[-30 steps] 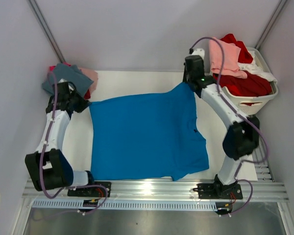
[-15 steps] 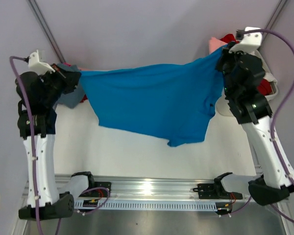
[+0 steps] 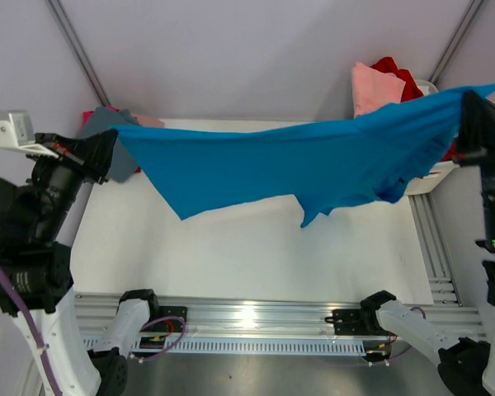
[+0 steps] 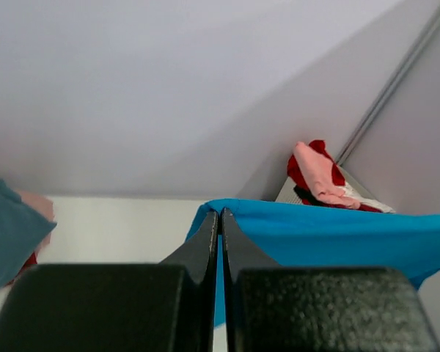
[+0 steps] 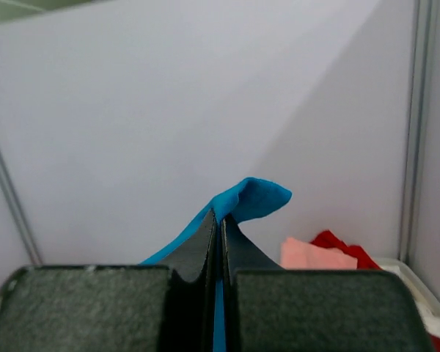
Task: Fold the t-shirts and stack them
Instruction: Flatten out the tshirt, then fold the flattened tshirt in 1/3 of the way
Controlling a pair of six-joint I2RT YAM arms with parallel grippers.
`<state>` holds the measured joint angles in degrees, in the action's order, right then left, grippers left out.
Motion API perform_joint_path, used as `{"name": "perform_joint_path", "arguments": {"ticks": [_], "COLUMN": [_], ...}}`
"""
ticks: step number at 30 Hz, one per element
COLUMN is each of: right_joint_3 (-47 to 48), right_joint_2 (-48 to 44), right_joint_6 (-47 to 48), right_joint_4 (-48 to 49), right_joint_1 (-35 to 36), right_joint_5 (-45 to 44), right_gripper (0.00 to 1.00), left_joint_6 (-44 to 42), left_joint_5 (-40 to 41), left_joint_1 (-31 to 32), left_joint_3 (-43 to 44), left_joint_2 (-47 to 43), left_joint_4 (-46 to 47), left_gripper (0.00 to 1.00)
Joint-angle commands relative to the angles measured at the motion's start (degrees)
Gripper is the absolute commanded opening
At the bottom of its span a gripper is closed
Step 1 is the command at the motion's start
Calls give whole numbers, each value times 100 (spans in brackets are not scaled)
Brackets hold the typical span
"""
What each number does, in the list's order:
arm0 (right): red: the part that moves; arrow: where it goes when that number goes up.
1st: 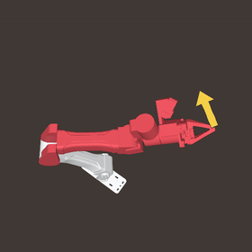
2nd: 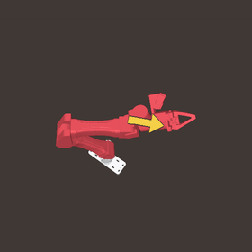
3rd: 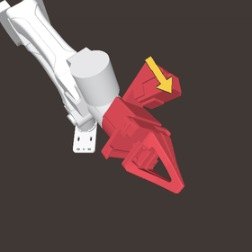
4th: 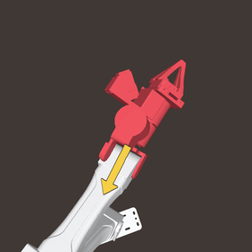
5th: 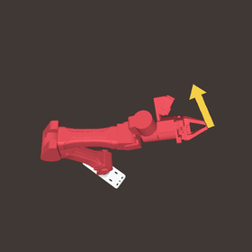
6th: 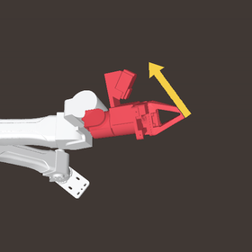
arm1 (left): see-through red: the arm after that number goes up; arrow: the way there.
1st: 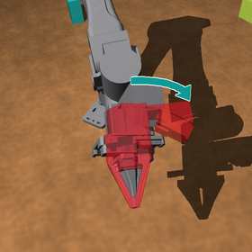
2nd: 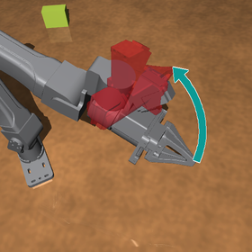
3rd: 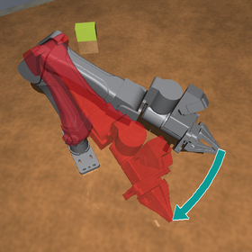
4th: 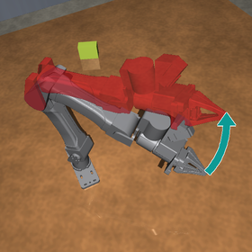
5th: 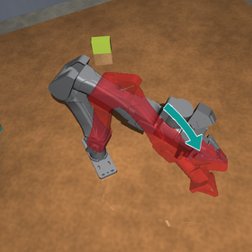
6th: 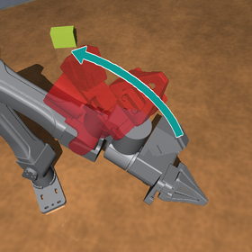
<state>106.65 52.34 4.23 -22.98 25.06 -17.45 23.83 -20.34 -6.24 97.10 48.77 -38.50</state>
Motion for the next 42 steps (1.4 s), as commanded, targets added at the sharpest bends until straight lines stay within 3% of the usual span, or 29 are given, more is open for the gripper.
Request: {"name": "perform_joint_path", "arguments": {"ticks": [1,5,11,14,20,25,29,37,42], "right_joint_3": [251,85,-810,-1734,-2219,-1973,-1570,-1392,-1893], "right_joint_2": [-443,-628,56,680,2823,4450,5451,5762,5481], "right_joint_6": [96,192,859,1098,-228,-212,-116,209,210], "right_joint_4": [285,566,996,1585,1666,2016,2228,2500,2711], "right_joint_1": [-1,-1,192,184,-650,-748,-757,-529,-397], "right_joint_5": [786,753,-616,-988,-137,-187,-469,-653,-707], "right_gripper": [0,0,0,0,0,0,0,0,0], "left_joint_6": [-195,-231,235,420,569,508,289,236,262], "left_joint_5": [-479,-499,1488,1980,2454,2720,2816,2913,2807], "left_joint_1": [35,35,26,18,18,9,9,-9,0], "left_joint_3": [545,906,697,-765,-1755,-1493,-1062,-780,-1139], "left_joint_2": [-140,-158,649,1124,2828,4409,5053,5300,5082], "left_joint_4": [36,27,-825,-300,650,668,538,466,641], "left_gripper": [1,1,1,0,0,1,1,0,1]}}
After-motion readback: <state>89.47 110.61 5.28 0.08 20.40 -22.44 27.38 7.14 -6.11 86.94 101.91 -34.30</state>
